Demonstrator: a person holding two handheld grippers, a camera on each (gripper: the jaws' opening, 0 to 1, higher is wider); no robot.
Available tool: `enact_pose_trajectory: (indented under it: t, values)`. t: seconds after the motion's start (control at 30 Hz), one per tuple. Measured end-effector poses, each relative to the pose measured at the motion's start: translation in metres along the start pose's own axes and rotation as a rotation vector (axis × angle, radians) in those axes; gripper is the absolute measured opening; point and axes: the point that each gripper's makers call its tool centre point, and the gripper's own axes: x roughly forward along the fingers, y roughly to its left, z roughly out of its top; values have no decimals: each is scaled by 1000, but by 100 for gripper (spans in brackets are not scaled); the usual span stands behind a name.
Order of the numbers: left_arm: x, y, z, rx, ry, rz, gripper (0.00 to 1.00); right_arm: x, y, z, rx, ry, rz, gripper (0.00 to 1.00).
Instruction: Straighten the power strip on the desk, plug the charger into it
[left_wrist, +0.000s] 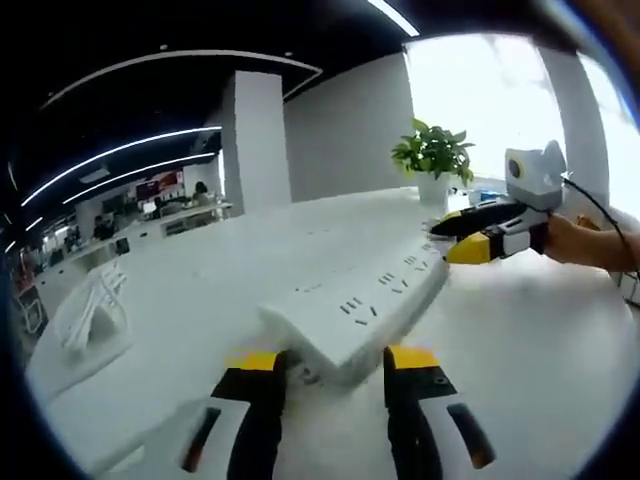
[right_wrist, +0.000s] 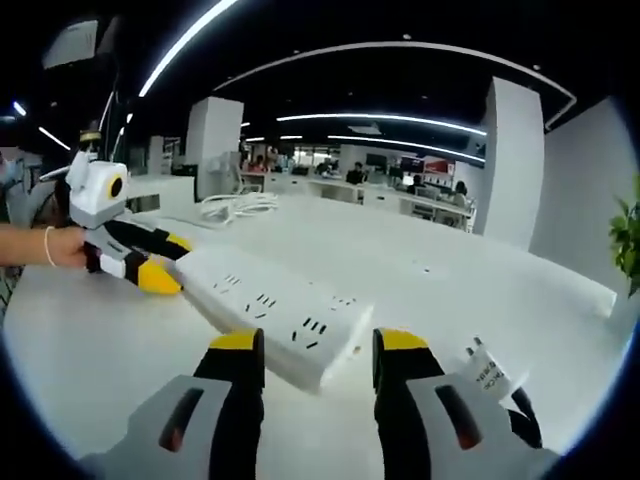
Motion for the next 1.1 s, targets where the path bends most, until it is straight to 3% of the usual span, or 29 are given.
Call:
enact_pose_trajectory:
  t: [0.13,0.37,0.47,0.57,0.73,0.87,1.1]
  values:
    - [-3,-2,4,9,0,4,60,-1,5,3,5,-8,19,54]
    - [-16,-6,16,8,-65,7,76,0,15,3,1,-45,85,73]
    - [-20,-6,15,33,-75,23,87,-3,22,1,-28,-54,116,73]
    - [-26,-11,16,27,-90,17,98,-7,30,4,-29,-95,157,85]
    - [-38,-20,23,27,-137,6,99,-16,39,11,-4,-157,216,100]
    - [-49,-30,32,-18,-196,-19,99,-23,42,5,-45,-144,232,100]
    - [-61,-25,34,-40,-220,18,99,-43,33,0,-83,-140,216,99]
